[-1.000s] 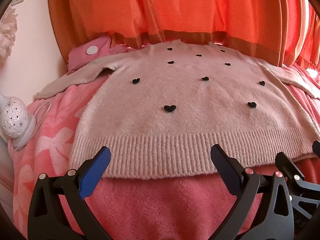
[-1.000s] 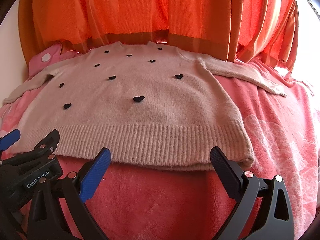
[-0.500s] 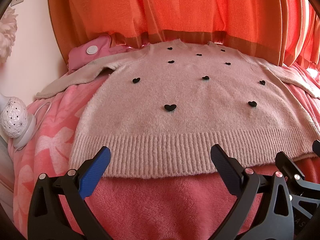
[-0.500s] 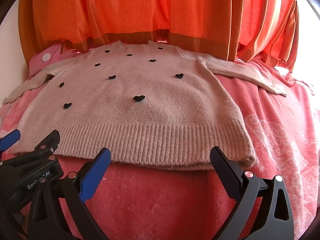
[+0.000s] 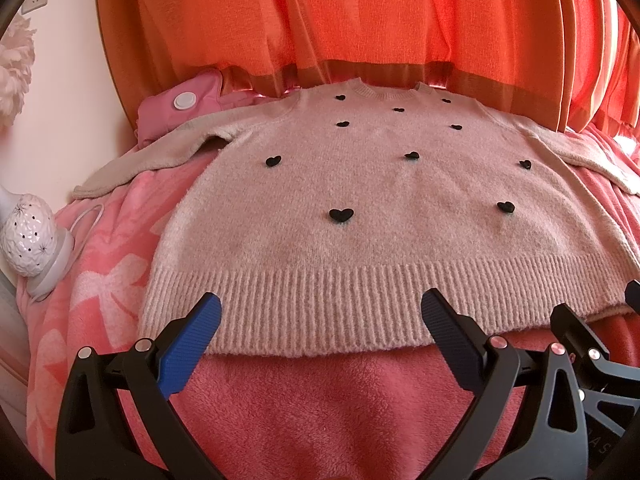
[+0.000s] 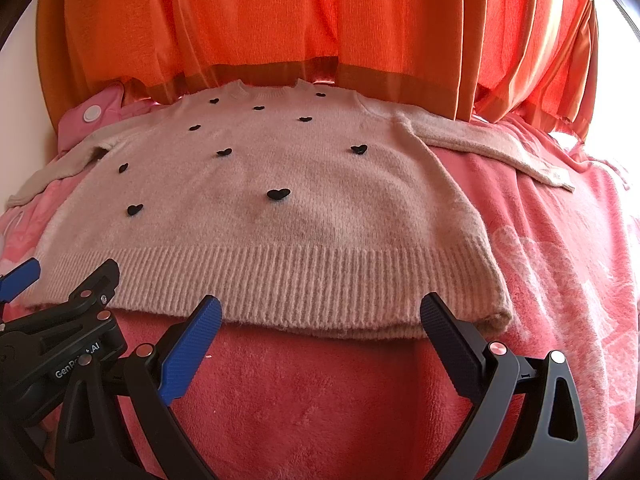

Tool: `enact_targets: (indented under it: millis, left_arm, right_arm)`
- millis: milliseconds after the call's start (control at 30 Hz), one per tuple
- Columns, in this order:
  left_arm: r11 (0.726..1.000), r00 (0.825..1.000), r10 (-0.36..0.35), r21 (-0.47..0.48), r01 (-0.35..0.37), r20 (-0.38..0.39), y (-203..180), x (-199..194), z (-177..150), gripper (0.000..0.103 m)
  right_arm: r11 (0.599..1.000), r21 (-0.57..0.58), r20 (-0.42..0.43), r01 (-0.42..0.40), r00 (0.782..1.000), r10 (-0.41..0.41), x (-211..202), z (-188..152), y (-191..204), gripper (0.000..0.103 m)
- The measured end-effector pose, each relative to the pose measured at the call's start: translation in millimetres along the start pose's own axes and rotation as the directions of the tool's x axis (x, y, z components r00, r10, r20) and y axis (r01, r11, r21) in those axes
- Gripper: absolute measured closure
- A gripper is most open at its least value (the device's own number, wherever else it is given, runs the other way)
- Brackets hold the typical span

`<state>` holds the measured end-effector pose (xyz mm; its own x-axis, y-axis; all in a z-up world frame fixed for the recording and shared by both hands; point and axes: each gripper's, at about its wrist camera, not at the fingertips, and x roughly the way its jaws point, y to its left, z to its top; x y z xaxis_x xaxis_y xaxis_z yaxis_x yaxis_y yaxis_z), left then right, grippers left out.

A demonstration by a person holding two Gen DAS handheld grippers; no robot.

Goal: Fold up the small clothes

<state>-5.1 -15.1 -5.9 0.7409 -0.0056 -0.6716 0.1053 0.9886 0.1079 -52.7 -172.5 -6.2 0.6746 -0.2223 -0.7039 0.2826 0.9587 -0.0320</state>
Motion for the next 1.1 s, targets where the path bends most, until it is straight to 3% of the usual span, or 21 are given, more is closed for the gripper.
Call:
enact_targets:
  millis: [233,367,467,567,667,767,900,1000,1067,1100]
  left_arm:
    - [0.999,0.998,-0.04,-0.009,0.039,-0.047,6,2,3,0.005]
    - [0.979,0.984,-0.167,-0.129,0.157,-0.064,31,-4,19,0.005]
    - [0.974,0.985,-0.168,-0.161,0.161,-0.032,46,-6,41,0.005]
    - [0.972,0.986,-0.167,-0.174,0.16,-0.022,46,2,74,0.005]
    - [0.963,0.978,-0.203,-0.187,0.192,-0.038,37,23,102,0.005]
    - [0.957,0.973,-0.226,-0.196,0.212,-0.049,22,49,120,0.005]
    - [0.956,0.972,-0.228,-0.204,0.211,-0.063,2,82,137,0.005]
    - [0.954,0.972,-0.225,-0.216,0.206,-0.069,-11,107,146,0.006]
    - [0.947,0.964,-0.257,-0.217,0.238,-0.066,-15,118,148,0.006]
    - [0.945,0.962,-0.266,-0.216,0.246,-0.067,-16,123,149,0.006]
  right_arm:
    - [0.999,0.01,-0.034,-0.036,0.999,0.036,1,0,-7,0.005]
    - [0.967,0.196,-0.02,-0.161,0.986,0.168,-12,24,-58,0.005]
    - [0.925,0.328,0.036,-0.192,0.981,0.191,-13,58,-115,0.005]
    - [0.922,0.375,0.074,-0.096,0.995,0.073,5,96,-180,0.005]
    - [0.888,0.459,0.041,0.033,0.997,-0.058,44,116,-252,0.005]
    - [0.777,0.62,-0.035,0.11,0.993,-0.113,92,113,-331,0.005]
    - [0.667,0.732,-0.068,0.137,0.989,-0.128,128,105,-388,0.007]
    - [0.638,0.755,-0.081,0.152,0.987,-0.14,148,107,-408,0.019]
    - [0.636,0.757,-0.084,0.146,0.988,-0.126,162,115,-412,0.032]
    - [0.634,0.762,-0.084,0.135,0.99,-0.11,173,121,-412,0.044]
